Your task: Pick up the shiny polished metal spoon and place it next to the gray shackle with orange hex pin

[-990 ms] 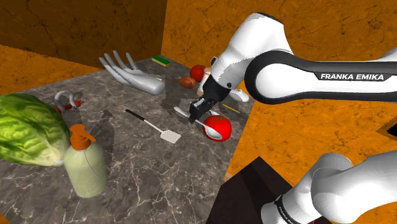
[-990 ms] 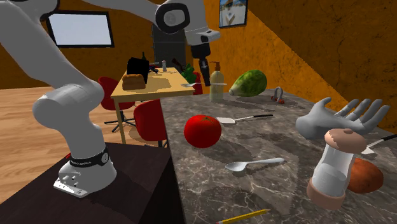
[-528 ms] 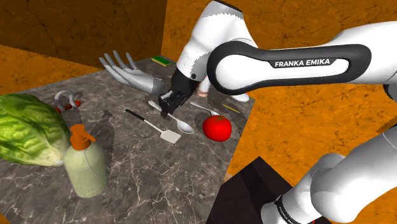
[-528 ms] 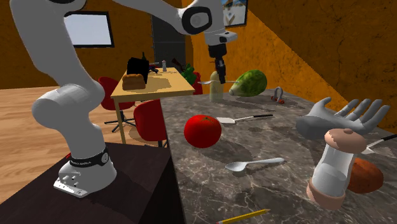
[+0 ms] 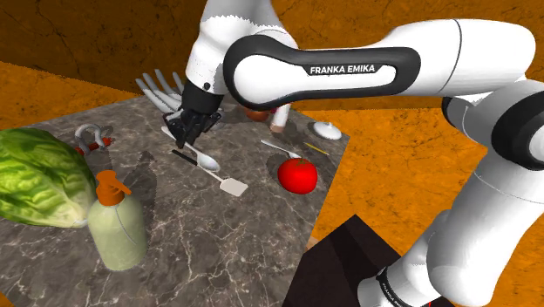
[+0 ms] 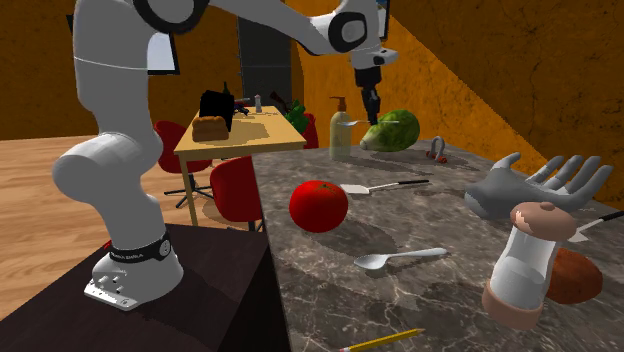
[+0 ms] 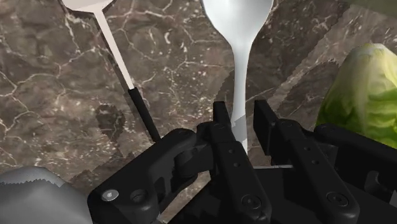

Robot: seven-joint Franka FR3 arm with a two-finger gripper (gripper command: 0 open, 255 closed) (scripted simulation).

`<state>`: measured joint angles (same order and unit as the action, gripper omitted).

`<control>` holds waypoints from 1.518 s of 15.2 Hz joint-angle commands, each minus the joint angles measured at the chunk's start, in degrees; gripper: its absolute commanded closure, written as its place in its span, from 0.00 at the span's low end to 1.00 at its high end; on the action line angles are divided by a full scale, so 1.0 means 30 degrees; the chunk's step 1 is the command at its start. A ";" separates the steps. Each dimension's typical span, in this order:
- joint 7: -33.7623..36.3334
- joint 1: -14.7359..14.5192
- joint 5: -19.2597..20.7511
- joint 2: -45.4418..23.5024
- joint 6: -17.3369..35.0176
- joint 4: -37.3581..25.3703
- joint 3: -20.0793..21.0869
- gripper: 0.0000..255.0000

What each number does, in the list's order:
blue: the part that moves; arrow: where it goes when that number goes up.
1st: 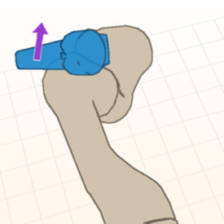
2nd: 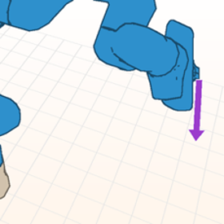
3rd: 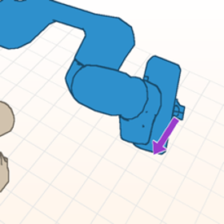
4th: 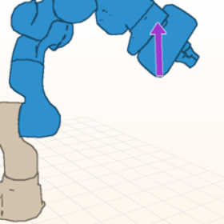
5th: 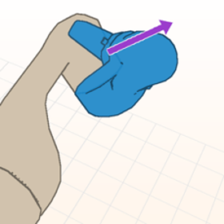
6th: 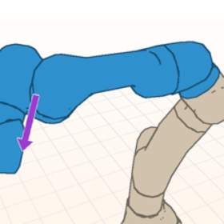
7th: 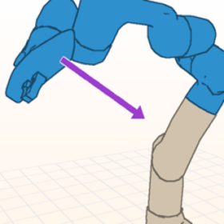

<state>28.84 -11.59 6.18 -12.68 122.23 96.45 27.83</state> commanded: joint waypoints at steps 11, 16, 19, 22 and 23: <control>0.1751 -0.3758 0.3463 -0.8254 -0.3260 -1.1002 -0.0866 1.00; 0.1905 -0.3544 0.3536 -0.8229 -0.1965 -0.9644 -0.0907 1.00; 0.1998 -0.3455 0.3606 -0.8288 -0.1238 -0.8955 -0.0950 1.00; 0.2093 -0.3391 0.3693 -0.8393 -0.0543 -0.8345 -0.1005 1.00; 0.2125 -0.3375 0.3726 -0.8438 -0.0317 -0.8158 -0.1026 1.00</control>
<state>35.09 -21.75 17.26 -37.88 120.54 71.36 24.81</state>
